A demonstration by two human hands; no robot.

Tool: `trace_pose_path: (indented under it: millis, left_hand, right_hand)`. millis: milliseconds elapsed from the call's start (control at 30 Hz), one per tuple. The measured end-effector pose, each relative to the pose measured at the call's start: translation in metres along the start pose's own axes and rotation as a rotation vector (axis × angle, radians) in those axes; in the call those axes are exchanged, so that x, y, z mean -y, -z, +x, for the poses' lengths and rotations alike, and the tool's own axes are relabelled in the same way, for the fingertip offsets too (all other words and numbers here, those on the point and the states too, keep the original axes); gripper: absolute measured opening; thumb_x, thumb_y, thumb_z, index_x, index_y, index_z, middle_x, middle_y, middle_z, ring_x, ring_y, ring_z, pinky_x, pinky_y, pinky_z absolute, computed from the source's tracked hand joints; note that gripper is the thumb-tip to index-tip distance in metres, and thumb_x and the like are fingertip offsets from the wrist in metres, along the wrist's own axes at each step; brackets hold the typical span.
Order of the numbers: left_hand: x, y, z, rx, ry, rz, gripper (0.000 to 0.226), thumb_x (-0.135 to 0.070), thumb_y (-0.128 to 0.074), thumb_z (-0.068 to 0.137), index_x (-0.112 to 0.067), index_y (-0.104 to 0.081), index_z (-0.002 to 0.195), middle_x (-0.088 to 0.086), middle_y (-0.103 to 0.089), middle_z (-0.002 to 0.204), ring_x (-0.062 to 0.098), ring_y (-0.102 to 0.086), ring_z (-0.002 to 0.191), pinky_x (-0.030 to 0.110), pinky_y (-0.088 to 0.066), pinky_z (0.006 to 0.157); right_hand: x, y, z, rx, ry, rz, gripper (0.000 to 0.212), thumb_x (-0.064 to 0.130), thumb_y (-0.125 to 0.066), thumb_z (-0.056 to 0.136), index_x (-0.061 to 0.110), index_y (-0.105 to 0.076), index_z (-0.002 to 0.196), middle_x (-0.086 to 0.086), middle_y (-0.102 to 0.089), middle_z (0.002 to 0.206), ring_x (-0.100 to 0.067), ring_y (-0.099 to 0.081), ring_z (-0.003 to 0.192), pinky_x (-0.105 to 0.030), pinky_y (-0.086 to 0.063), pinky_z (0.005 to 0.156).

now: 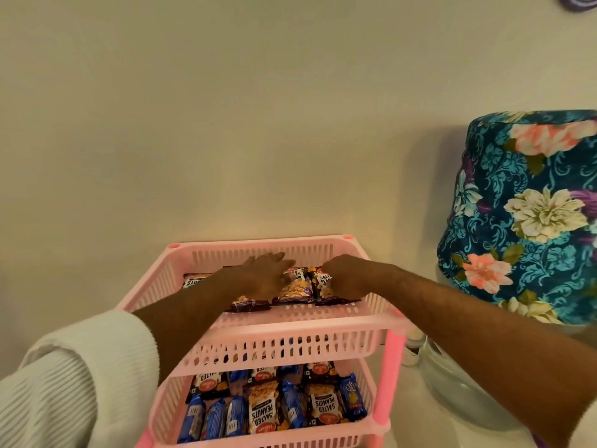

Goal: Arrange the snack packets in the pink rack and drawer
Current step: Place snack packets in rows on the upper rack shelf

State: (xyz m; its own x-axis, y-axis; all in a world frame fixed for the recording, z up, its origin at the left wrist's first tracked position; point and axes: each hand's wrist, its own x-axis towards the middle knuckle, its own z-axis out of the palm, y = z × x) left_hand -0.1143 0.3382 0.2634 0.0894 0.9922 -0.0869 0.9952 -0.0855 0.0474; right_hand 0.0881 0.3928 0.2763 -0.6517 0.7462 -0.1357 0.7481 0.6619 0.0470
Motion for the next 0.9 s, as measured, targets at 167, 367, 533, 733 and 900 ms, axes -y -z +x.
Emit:
trace_pose_path:
  millis: [167, 367, 533, 733, 900]
  left_hand:
    - [-0.013, 0.031, -0.060, -0.327, 0.028, -0.272, 0.041, -0.029, -0.037, 0.104, -0.019, -0.046, 0.143, 0.005, -0.048, 0.149, 0.025, -0.049, 0.130, 0.038, -0.041, 0.108]
    - [-0.046, 0.031, -0.152, -0.665, -0.040, -0.432, 0.027, -0.027, -0.050, 0.100, -0.029, -0.064, 0.123, -0.005, -0.066, 0.124, 0.013, -0.065, 0.099, 0.031, -0.054, 0.086]
    - [-0.082, -0.015, -0.213, -0.732, -0.287, -0.483, 0.022, -0.028, -0.053, 0.098, -0.033, -0.067, 0.114, -0.017, -0.067, 0.119, 0.002, -0.060, 0.114, 0.022, -0.048, 0.093]
    - [-0.112, -0.114, -0.246, -0.614, -0.372, -0.636, 0.020, -0.013, -0.058, 0.095, -0.014, -0.074, 0.106, -0.004, -0.072, 0.108, 0.010, -0.066, 0.109, 0.035, -0.053, 0.092]
    - [-0.128, -0.213, -0.260, -0.385, -0.174, -0.682, 0.019, -0.020, -0.057, 0.096, -0.022, -0.073, 0.106, -0.011, -0.072, 0.107, 0.007, -0.067, 0.100, 0.038, -0.056, 0.088]
  right_hand:
    - [0.005, 0.017, -0.052, -0.299, 0.019, 0.268, 0.055, 0.017, -0.052, 0.101, 0.013, -0.033, 0.152, -0.009, -0.053, 0.147, -0.026, -0.054, 0.128, -0.025, -0.044, 0.098]
    - [0.023, 0.008, -0.129, -0.638, 0.040, 0.411, 0.048, 0.022, -0.060, 0.097, 0.021, -0.044, 0.143, 0.003, -0.065, 0.129, -0.022, -0.064, 0.111, -0.037, -0.056, 0.092]
    - [0.046, -0.025, -0.182, -0.886, 0.092, 0.509, 0.043, 0.028, -0.063, 0.094, 0.022, -0.052, 0.135, 0.009, -0.068, 0.120, -0.018, -0.058, 0.115, -0.044, -0.052, 0.096]
    - [0.063, -0.108, -0.227, -0.947, 0.133, 0.534, 0.035, 0.019, -0.067, 0.089, 0.013, -0.060, 0.123, 0.002, -0.065, 0.120, -0.018, -0.057, 0.115, -0.043, -0.051, 0.093]
    - [0.057, -0.198, -0.252, -0.687, -0.003, 0.572, 0.035, 0.021, -0.069, 0.089, 0.016, -0.061, 0.124, -0.001, -0.064, 0.122, -0.023, -0.058, 0.114, -0.046, -0.051, 0.091]
